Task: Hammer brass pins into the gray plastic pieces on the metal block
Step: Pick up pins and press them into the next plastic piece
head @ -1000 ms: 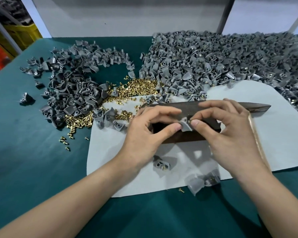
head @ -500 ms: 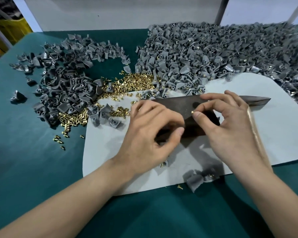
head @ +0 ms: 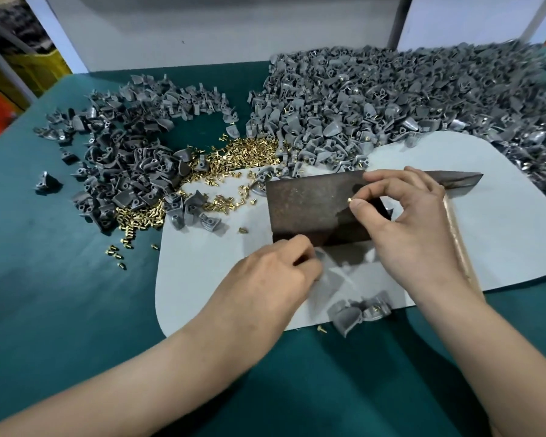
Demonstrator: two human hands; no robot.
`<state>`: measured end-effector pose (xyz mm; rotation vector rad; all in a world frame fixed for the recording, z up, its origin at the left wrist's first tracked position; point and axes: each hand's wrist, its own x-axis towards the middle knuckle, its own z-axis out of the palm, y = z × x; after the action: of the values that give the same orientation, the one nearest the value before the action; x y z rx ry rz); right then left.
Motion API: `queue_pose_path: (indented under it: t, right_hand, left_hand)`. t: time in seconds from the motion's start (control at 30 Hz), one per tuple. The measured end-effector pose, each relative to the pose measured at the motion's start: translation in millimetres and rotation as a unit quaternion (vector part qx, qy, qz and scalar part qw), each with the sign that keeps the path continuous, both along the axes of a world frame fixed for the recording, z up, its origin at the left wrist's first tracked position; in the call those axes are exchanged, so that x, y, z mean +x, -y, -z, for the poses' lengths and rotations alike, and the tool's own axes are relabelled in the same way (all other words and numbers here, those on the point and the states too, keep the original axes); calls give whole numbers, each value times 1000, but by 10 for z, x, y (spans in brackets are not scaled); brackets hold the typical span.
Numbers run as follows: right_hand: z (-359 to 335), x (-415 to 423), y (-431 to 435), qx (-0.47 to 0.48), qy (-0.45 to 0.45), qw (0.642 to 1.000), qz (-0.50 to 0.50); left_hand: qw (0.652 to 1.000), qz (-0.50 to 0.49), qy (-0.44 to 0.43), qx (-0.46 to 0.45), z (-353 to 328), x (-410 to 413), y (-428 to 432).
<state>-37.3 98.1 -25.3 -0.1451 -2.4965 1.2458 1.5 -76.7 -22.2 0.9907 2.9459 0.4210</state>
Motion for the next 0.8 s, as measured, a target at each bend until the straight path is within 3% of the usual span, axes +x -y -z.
queue_pose_path:
  t: [0.27, 0.43, 0.57, 0.73, 0.8]
  right_hand:
    - [-84, 88, 2, -20, -29, 998, -49]
    - [-53, 114, 33, -35, -4, 994, -100]
    - [-26, 82, 19, 0, -14, 997, -82]
    - [-34, 63, 54, 40, -29, 995, -84]
    - [-53, 56, 80, 49, -32, 994, -90]
  left_hand:
    - [976, -8, -55, 212, -224, -279, 2]
    - [973, 7, 12, 231, -262, -597, -67]
    - [949, 0, 60, 310, -133, -654, -82]
    - [937, -19, -21, 349, 44, -648, -95]
    - [921, -29, -8, 388, 127, -638, -98]
